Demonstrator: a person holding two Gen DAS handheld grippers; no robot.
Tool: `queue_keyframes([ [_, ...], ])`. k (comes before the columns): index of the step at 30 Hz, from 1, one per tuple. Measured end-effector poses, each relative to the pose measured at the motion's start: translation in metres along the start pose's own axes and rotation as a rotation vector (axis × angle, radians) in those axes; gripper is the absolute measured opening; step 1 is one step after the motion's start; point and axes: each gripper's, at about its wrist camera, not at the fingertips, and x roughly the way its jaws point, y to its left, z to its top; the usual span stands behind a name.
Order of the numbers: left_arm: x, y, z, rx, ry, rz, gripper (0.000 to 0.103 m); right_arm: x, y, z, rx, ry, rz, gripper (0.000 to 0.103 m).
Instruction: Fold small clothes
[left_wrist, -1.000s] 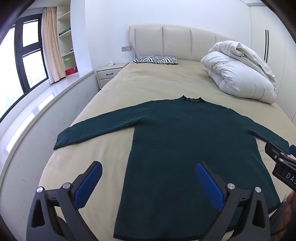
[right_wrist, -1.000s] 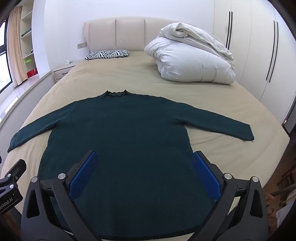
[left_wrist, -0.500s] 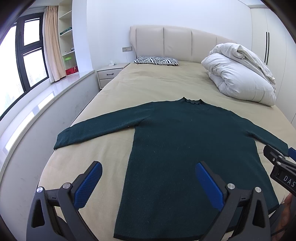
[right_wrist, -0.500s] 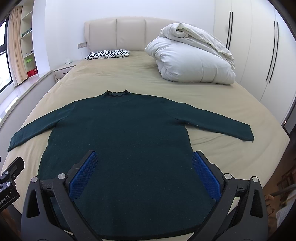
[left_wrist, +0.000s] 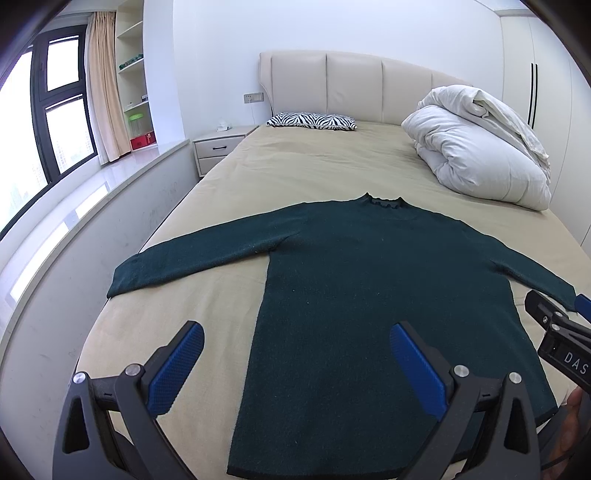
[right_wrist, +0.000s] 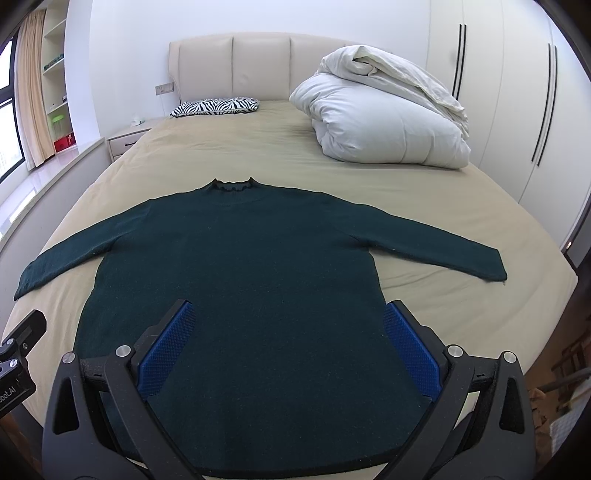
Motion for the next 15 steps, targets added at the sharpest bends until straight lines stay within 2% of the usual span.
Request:
queue_keyframes([
  [15,0.0,0.0015,0.0004,-0.001,-0.001,-0.001,0.103,0.0019,0.0018,-0.0013,-0.002,0.002,-0.002,0.103],
])
